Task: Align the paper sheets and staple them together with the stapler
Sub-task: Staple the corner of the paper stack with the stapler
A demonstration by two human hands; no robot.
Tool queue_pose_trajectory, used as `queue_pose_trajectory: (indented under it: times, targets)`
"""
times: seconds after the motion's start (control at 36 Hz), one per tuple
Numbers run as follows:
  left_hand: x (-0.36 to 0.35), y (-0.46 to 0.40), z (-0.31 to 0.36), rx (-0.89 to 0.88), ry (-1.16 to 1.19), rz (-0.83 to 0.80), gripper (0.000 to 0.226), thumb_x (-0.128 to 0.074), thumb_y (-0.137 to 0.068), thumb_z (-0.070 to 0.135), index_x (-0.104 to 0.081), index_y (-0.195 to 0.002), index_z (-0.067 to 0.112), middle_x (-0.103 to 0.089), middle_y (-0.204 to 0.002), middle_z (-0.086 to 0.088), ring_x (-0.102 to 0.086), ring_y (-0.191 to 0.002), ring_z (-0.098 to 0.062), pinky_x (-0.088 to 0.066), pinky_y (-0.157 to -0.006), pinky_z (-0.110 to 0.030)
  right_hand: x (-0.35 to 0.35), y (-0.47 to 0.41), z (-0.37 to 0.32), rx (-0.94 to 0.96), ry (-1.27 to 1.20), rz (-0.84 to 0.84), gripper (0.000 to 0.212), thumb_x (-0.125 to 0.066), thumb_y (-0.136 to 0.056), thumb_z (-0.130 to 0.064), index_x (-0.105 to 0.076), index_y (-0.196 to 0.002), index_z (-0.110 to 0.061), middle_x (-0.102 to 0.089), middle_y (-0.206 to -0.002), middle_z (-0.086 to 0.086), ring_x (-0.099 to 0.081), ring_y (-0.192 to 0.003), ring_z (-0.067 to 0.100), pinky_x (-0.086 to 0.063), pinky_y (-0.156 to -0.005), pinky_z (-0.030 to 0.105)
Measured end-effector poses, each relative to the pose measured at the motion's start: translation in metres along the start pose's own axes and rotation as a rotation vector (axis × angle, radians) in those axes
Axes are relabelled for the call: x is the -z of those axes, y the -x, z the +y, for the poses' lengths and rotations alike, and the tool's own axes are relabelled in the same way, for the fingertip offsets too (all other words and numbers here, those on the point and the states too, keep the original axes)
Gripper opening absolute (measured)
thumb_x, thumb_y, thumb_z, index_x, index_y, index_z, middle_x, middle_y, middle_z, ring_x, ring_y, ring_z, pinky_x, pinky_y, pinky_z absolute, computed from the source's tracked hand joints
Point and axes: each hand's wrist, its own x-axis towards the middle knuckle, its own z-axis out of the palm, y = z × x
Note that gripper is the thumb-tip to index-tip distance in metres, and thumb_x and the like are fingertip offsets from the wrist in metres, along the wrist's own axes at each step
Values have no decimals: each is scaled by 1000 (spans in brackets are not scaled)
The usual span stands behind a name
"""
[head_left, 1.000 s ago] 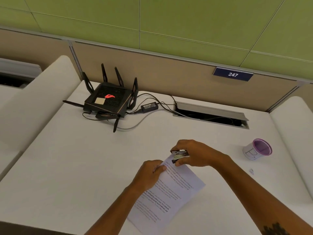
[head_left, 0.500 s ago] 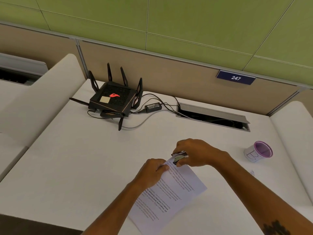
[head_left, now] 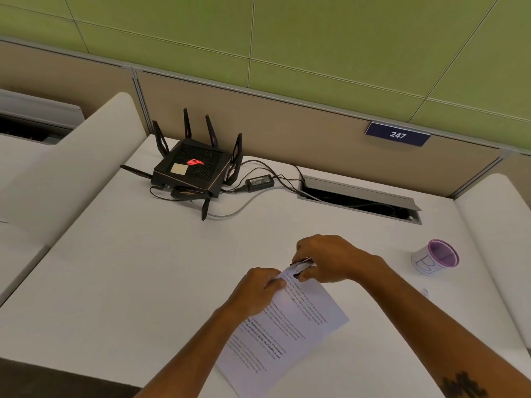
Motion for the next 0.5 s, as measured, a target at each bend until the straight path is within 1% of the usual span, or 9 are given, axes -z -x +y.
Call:
queue_pose_trajectory:
  times: [0.11,0.19,0.31,0.39,0.5]
  targets:
    - [-1,1,0,-3,-26,7,33,-53,-108,42,-70,-104,14,-78,-98,-1,-77,-80,-19,-62,-71,-29,-1,1,-1,2,30,14,33,-76,-88,-45,-73,-120,-34,-67,-106,-16,-63,-93,13,-57,-77,33]
    - [-1,2,-1,-6,-31,13,33,-53,-108,42,-70,-106,14,-78,-100,-2,-77,-81,-20,-65,-75,-36,-1,2,-3,9,40,20,31,-76,-88,-42,-73,-117,-33,-68,-104,-15,-64,-92,12,-56,-74,32]
    - [-1,3,-1,-6,-40,21,33,-53,-108,41,-69,-103,12,-78,-99,-3,-77,-81,-20,-64,-74,-35,-1,3,-6,13,39,26,28,-76,-89,-41,-75,-116,-31,-69,-103,-13,-64,-90,13,-56,-74,31]
    - [-1,4,0,-5,-46,19,33,-52,-108,43,-69,-105,15,-79,-102,-1,-78,-80,-19,-65,-74,-32,-1,4,-7,18,44,38,26,-76,-90,-38,-76,-114,-30,-69,-102,-12,-64,-89,13,-56,-74,32]
    - [-2,4,-3,-9,-41,17,32,-52,-108,43,-70,-109,16,-79,-105,-1,-78,-82,-19,-67,-77,-36,1,6,-10,22,40,44,26,-76,-89,-39,-76,-113,-30,-69,-101,-13,-63,-88,13,-58,-75,33]
